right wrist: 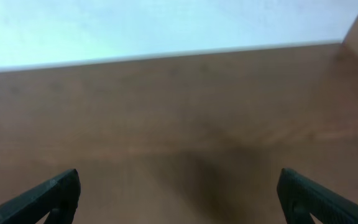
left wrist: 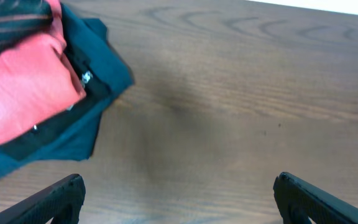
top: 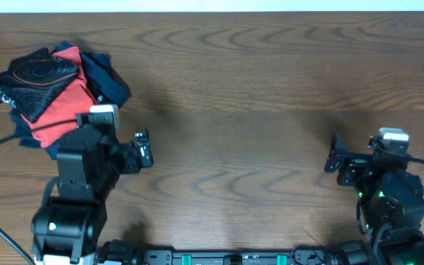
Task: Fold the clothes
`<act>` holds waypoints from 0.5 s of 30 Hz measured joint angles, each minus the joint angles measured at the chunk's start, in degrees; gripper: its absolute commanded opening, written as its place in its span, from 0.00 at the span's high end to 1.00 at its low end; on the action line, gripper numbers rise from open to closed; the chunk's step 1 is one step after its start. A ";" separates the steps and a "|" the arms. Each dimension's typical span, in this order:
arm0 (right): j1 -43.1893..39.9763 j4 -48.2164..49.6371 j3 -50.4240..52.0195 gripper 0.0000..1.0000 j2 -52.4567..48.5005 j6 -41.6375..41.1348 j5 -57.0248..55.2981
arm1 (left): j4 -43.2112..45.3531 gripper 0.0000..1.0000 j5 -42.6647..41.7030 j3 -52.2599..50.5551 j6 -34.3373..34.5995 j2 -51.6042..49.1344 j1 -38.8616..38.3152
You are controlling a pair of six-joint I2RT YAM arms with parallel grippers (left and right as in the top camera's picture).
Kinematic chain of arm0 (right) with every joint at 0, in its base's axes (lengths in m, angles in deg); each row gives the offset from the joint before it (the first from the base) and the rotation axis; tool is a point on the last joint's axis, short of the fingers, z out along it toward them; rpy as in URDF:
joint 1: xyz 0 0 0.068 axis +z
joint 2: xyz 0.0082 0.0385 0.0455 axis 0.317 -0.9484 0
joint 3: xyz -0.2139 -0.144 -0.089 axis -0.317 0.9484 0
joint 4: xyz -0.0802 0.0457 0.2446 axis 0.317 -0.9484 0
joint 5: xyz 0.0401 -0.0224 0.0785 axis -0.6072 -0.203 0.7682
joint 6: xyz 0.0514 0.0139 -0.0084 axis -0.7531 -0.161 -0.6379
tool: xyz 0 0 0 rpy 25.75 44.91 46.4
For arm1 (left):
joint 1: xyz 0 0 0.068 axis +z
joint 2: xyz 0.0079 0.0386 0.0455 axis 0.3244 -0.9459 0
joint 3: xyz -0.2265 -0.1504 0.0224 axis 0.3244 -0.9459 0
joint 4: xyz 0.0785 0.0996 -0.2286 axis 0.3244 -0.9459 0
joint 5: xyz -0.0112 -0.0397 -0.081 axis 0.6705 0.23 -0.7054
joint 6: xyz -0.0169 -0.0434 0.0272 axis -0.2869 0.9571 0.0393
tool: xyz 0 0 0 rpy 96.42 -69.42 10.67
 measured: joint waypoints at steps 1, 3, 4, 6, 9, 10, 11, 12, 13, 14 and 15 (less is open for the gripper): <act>0.00 -1.68 0.02 0.01 0.00 0.00 0.00 | -0.37 0.02 0.00 -0.68 0.00 0.55 0.00; 0.00 -4.63 0.02 0.01 -0.02 0.00 -0.04 | -1.97 0.02 0.00 -0.92 0.00 0.96 0.00; 0.00 -6.05 0.02 0.01 0.00 0.00 -0.07 | -2.64 0.02 0.00 -0.92 0.00 0.96 0.00; 0.00 -9.16 0.02 0.01 0.00 0.00 -0.09 | -4.17 0.02 0.00 -0.94 -0.02 0.87 0.00; 0.00 -13.53 0.02 0.01 0.00 0.00 -0.09 | -5.16 0.02 0.02 -0.96 0.00 0.61 0.00; 0.00 -14.75 0.02 0.01 0.00 0.00 -0.09 | -5.29 0.02 0.00 -0.96 0.00 0.50 0.00; 0.00 -16.00 0.02 0.01 0.00 0.00 -0.11 | -5.33 0.02 0.00 -0.96 0.00 0.42 0.00; 0.00 -17.40 0.02 0.01 0.00 0.00 -0.09 | -5.31 0.02 0.02 -0.96 -0.02 0.33 0.00; 0.00 -18.75 0.02 0.01 0.00 0.00 -0.11 | -5.31 0.02 0.02 -0.96 -0.02 0.28 0.00; 0.00 -19.65 0.02 0.01 0.00 0.00 -0.09 | -5.33 0.02 0.02 -0.96 -0.02 0.24 0.00; 0.00 -20.57 0.02 0.01 0.00 0.00 -0.09 | -5.33 0.02 0.02 -0.96 0.00 0.22 0.00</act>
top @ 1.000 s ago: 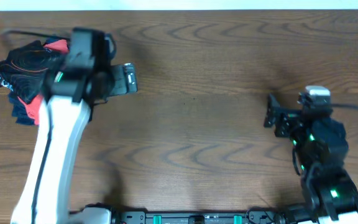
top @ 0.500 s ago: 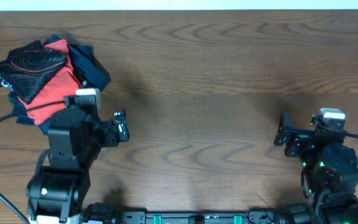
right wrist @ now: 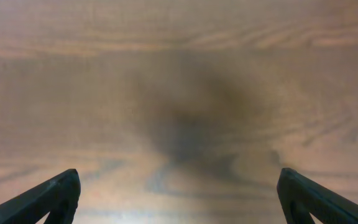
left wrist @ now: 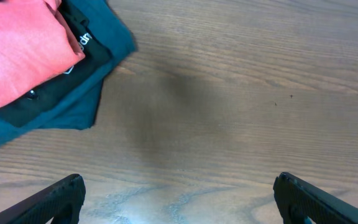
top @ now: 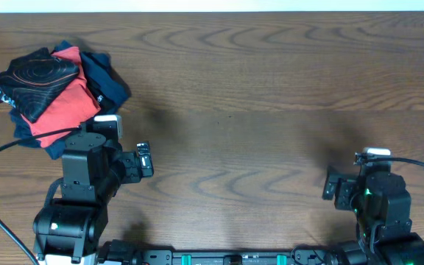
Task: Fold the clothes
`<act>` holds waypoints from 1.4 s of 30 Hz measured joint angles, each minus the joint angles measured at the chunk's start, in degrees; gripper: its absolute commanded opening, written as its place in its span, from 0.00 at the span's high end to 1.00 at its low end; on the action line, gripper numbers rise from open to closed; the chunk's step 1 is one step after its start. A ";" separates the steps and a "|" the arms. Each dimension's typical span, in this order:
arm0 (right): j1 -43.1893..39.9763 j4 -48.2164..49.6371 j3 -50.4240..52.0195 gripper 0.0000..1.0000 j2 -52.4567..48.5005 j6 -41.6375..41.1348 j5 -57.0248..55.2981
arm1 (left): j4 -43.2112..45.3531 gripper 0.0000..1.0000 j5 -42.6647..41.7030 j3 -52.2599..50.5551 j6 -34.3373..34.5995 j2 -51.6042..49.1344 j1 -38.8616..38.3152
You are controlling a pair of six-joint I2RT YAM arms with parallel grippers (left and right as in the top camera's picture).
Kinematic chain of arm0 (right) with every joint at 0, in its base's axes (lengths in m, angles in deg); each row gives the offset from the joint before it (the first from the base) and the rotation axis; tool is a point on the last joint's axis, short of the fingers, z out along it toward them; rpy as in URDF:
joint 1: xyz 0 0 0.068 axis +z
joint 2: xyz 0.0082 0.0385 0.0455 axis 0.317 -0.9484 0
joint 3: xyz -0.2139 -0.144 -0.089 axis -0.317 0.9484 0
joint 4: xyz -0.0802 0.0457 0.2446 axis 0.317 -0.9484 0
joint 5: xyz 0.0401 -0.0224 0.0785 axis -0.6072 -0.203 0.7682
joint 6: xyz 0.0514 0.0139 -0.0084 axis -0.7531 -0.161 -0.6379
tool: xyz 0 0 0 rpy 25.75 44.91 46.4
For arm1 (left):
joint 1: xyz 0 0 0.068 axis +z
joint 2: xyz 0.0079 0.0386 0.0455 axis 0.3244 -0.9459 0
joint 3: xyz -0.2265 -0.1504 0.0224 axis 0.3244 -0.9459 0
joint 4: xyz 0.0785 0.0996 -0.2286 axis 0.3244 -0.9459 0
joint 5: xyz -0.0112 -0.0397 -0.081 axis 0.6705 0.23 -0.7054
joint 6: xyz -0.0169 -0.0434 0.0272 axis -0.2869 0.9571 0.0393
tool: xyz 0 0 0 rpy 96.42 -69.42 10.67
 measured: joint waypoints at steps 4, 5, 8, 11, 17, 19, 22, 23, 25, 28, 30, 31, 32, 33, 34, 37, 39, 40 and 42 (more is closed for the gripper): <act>0.00 -3.39 0.00 0.01 0.00 0.00 -0.02 | 0.00 0.02 0.00 0.00 -0.02 -0.02 0.00; 0.00 -3.96 0.00 0.01 0.00 0.00 0.00 | 0.00 0.02 0.00 0.00 0.00 -0.02 0.00; 0.00 -4.92 0.00 0.01 0.00 0.00 0.00 | 0.00 0.02 0.00 0.00 -0.02 -0.02 0.00; 0.00 -5.22 0.00 0.01 0.00 0.00 0.00 | 0.02 0.02 0.00 0.00 0.00 -0.02 0.00; 0.00 -5.35 0.00 0.01 0.02 0.00 0.00 | 0.00 0.02 0.00 0.00 0.00 -0.02 0.00; -0.28 -5.40 0.00 0.01 0.33 0.00 0.02 | 0.02 0.02 0.00 0.00 -0.02 -0.02 0.00; -0.90 -5.44 0.00 0.01 2.27 0.00 0.00 | 0.02 0.02 0.00 0.00 -0.02 -0.02 0.00; -0.90 -5.44 0.00 0.01 3.26 0.00 -0.02 | 0.02 0.02 0.00 0.00 -0.02 0.00 0.00; -0.90 -5.42 0.09 0.01 5.25 0.00 0.00 | 0.00 0.02 0.00 0.00 -0.02 -0.02 0.00; -0.92 -5.75 0.94 0.01 8.76 0.00 0.00 | 0.00 0.02 0.00 0.00 0.00 0.00 0.00; -0.94 -5.84 2.25 0.01 10.99 0.00 0.35 | 0.00 0.02 0.00 0.00 -0.02 -0.02 0.00; -0.96 -5.81 3.15 0.01 12.13 0.00 0.61 | 0.00 0.02 0.00 0.00 -0.02 -0.02 0.00; -1.16 -5.25 4.50 0.01 13.62 0.00 1.22 | 0.02 0.02 0.00 0.00 0.00 -0.02 0.00; -1.31 -4.28 5.55 0.01 14.64 0.00 1.66 | 0.02 0.02 0.00 0.00 -0.02 0.00 0.00; -1.55 -2.34 7.19 0.01 16.06 0.00 2.12 | 0.00 0.02 0.00 0.00 -0.02 0.00 0.00; -2.43 5.62 12.76 0.01 20.02 0.00 3.52 | 0.02 0.02 0.02 -0.02 0.00 -0.02 0.00; -3.15 11.67 16.83 0.01 22.62 0.00 4.70 | 0.00 0.02 0.04 -0.04 -0.02 -0.02 0.00; -3.52 14.91 18.82 0.01 23.82 0.00 5.49 | 0.00 0.02 0.07 -0.04 -0.02 -0.02 0.00; -4.35 21.00 22.67 0.01 25.64 0.00 6.93 | 0.00 0.02 0.15 -0.07 0.00 -0.02 0.00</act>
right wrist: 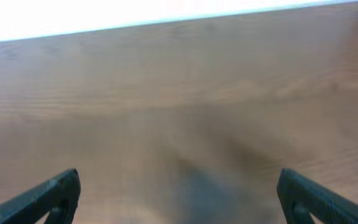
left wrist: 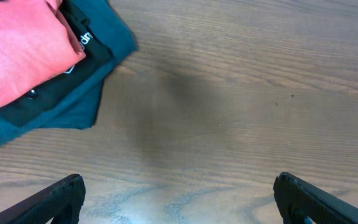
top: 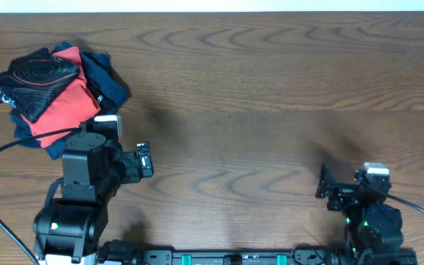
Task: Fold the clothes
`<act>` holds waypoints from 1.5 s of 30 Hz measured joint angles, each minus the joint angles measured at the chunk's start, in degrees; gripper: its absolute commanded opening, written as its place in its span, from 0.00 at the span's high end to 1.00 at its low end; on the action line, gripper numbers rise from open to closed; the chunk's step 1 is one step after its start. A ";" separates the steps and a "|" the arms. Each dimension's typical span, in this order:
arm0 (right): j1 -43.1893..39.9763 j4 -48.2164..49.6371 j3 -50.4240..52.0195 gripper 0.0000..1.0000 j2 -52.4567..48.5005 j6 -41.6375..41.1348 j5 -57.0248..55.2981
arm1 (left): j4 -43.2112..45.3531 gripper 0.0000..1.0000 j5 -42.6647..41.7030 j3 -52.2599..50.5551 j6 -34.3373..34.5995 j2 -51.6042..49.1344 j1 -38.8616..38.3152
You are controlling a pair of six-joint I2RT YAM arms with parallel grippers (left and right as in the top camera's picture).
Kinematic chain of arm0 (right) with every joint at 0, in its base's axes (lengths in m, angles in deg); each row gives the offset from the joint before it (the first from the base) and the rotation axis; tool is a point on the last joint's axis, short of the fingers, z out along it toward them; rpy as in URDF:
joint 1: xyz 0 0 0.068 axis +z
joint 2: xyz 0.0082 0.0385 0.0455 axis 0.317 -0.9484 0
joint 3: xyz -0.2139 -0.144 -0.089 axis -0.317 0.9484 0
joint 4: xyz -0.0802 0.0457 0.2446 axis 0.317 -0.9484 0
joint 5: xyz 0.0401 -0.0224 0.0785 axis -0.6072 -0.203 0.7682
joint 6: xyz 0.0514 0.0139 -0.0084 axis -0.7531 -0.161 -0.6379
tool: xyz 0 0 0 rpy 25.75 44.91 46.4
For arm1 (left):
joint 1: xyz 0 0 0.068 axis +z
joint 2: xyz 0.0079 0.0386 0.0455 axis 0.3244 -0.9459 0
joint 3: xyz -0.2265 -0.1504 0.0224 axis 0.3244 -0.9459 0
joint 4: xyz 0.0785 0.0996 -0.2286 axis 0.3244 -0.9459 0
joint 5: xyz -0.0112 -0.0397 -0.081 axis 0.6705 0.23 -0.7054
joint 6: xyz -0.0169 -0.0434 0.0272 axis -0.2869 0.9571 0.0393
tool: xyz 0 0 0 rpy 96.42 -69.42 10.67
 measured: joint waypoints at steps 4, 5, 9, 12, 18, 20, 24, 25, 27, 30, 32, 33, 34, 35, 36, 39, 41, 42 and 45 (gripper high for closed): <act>-0.85 14.40 6.58 0.01 0.46 0.48 2.27 | -0.02 0.02 0.02 0.00 -0.02 0.00 0.00; -0.90 18.82 8.46 0.01 0.46 1.01 2.58 | 0.00 0.02 0.02 0.00 -0.02 0.00 0.00; -0.94 28.98 13.38 0.01 0.68 3.82 3.41 | -0.02 0.02 0.02 0.00 -0.02 0.00 0.00; -0.94 29.31 14.29 0.01 0.68 6.75 3.93 | -0.02 0.02 0.00 0.00 -0.02 0.00 0.00; -0.94 28.98 14.32 0.01 0.68 9.42 4.81 | 0.00 0.02 0.02 0.00 -0.02 0.00 0.00; -0.94 28.98 14.32 0.01 0.68 9.79 4.96 | 0.00 0.02 0.02 0.00 -0.02 0.00 0.00; -0.94 28.98 14.32 0.01 0.68 10.25 4.98 | -0.02 0.02 0.02 0.00 -0.02 0.00 0.00; -0.94 28.98 14.32 0.01 0.68 10.29 4.98 | 0.00 0.02 0.02 0.00 -0.02 0.00 0.00; -0.94 28.98 14.32 0.01 0.68 10.43 4.98 | -0.02 0.02 0.02 0.00 -0.02 0.00 0.00; -0.94 28.96 14.34 0.01 0.68 10.47 5.01 | 0.00 0.02 0.02 0.00 -0.02 0.00 0.00; -0.94 28.96 14.32 0.01 0.68 10.47 5.03 | 0.00 0.02 0.02 0.00 -0.02 0.00 0.00; -0.94 28.96 14.32 0.01 0.68 10.47 5.05 | -0.02 0.02 0.02 0.00 -0.02 0.00 0.00; -0.94 28.96 14.32 0.01 0.68 10.49 5.07 | 0.00 0.02 0.02 0.00 -0.02 0.00 0.00; -0.94 28.98 14.32 0.01 0.68 10.47 5.07 | 0.00 0.02 0.02 0.00 -0.02 0.00 0.00; -0.94 28.96 14.32 0.01 0.68 10.47 5.09 | -0.02 0.02 0.02 0.00 -0.02 0.00 0.00; -0.94 28.96 14.32 0.01 0.68 10.47 5.11 | -0.02 0.02 0.02 0.00 -0.02 0.00 0.00; -0.94 28.96 14.32 0.01 0.68 10.49 5.11 | 0.00 0.02 0.02 0.00 -0.02 0.00 0.00; -0.94 28.96 14.32 0.01 0.68 10.49 5.11 | 0.00 0.02 0.02 0.00 -0.02 0.00 0.00; -0.94 28.96 14.32 0.01 0.68 10.49 5.11 | 0.00 0.02 0.02 0.00 -0.02 0.00 0.00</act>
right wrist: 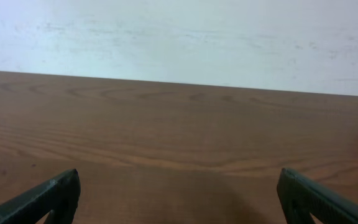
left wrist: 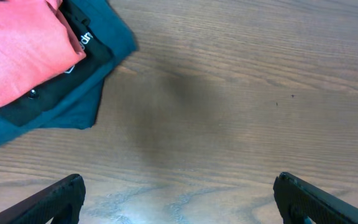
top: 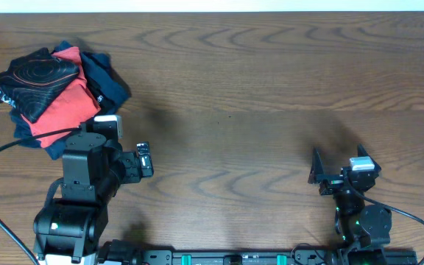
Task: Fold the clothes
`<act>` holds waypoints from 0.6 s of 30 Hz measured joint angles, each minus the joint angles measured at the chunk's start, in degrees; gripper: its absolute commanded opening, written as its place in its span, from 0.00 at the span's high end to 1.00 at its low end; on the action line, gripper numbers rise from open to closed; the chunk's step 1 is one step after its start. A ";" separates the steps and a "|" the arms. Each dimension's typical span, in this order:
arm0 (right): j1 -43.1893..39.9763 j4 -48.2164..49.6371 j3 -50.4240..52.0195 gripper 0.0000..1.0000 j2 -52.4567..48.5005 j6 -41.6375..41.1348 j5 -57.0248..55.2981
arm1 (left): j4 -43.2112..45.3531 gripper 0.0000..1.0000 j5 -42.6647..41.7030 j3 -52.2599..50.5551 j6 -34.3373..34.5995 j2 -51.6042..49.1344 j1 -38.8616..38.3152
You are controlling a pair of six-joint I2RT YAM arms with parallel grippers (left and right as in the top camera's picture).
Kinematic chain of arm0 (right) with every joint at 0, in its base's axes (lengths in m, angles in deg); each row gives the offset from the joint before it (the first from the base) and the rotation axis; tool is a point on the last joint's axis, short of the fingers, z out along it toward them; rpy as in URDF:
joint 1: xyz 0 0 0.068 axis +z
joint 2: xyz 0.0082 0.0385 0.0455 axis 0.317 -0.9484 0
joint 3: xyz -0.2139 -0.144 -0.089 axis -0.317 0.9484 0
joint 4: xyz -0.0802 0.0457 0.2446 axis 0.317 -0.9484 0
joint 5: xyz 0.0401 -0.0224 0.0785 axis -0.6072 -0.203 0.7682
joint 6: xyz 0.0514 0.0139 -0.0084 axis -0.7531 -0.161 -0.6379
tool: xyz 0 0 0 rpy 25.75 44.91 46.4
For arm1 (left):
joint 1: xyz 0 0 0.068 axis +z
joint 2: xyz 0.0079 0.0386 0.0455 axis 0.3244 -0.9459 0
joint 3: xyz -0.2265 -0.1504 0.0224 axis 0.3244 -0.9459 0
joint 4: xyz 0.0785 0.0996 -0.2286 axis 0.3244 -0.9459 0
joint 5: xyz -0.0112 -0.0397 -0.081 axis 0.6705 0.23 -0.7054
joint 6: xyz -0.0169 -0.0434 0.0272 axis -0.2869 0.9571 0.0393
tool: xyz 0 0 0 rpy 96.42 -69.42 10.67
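A pile of folded clothes (top: 54,88) lies at the table's far left: a black patterned piece on top, a red one under it, dark blue ones beneath. The left wrist view shows the red garment (left wrist: 23,56) and a teal-blue one (left wrist: 55,118) at its upper left. My left gripper (top: 145,154) stands open just right of the pile's near corner, nothing between its fingers (left wrist: 48,202). My right gripper (top: 316,171) is open low at the near right, far from the clothes, its fingers (right wrist: 48,196) apart over bare wood.
The wooden table (top: 256,88) stretches between the two arms. A white wall (right wrist: 179,37) rises behind its far edge. A black cable runs from the left arm off the left side.
My right arm has drawn back further toward the near edge and its camera has tilted up, now showing the wall. The left arm and the clothes have not moved.
Both arms began a little further out, the left gripper close by the pile. Then the left arm had pulled back slightly and stayed still. The right arm stood lower and nearer the front edge at each moment. The pile stayed as it was.
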 measured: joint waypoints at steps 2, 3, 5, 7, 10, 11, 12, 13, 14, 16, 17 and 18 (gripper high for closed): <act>0.00 0.00 0.00 0.01 0.00 0.00 0.00 | -0.02 0.02 0.00 0.00 0.00 0.00 0.00; 0.00 0.02 0.00 0.01 0.00 0.00 0.00 | -0.02 0.02 0.00 0.00 0.00 0.04 0.00; 0.00 0.00 0.00 0.01 0.00 0.00 0.00 | -0.35 0.02 -0.02 0.00 0.00 0.46 0.00; 0.00 0.00 0.00 0.01 0.00 0.00 0.00 | -2.03 0.02 0.00 0.00 0.00 1.62 0.00; 0.00 0.00 0.00 0.01 0.00 0.00 0.02 | -5.44 0.02 0.00 -0.26 -0.17 4.94 0.00; 0.00 0.00 0.00 0.01 0.00 0.00 0.00 | -6.19 0.02 0.00 -0.72 -0.20 6.49 0.00; 0.00 0.00 0.00 0.01 0.00 0.00 0.02 | -6.47 0.02 0.00 -1.44 -0.22 8.17 0.00; 0.00 0.00 0.00 0.01 0.00 0.00 0.02 | -6.58 0.02 0.00 -2.38 -0.22 9.92 0.00; 0.00 0.02 0.02 0.01 0.00 0.00 0.02 | -6.51 0.02 0.04 -3.78 -0.22 12.02 0.00; 0.00 0.02 0.02 0.01 0.00 0.02 0.02 | -6.36 0.02 0.17 -7.28 -0.22 15.82 0.00; 0.00 0.02 0.02 0.01 0.00 0.02 0.02 | -6.19 0.02 0.20 -9.53 -0.22 17.81 0.00; 0.00 0.02 0.02 0.01 0.00 0.04 0.02 | -5.84 0.02 0.20 -11.69 -0.22 19.56 0.00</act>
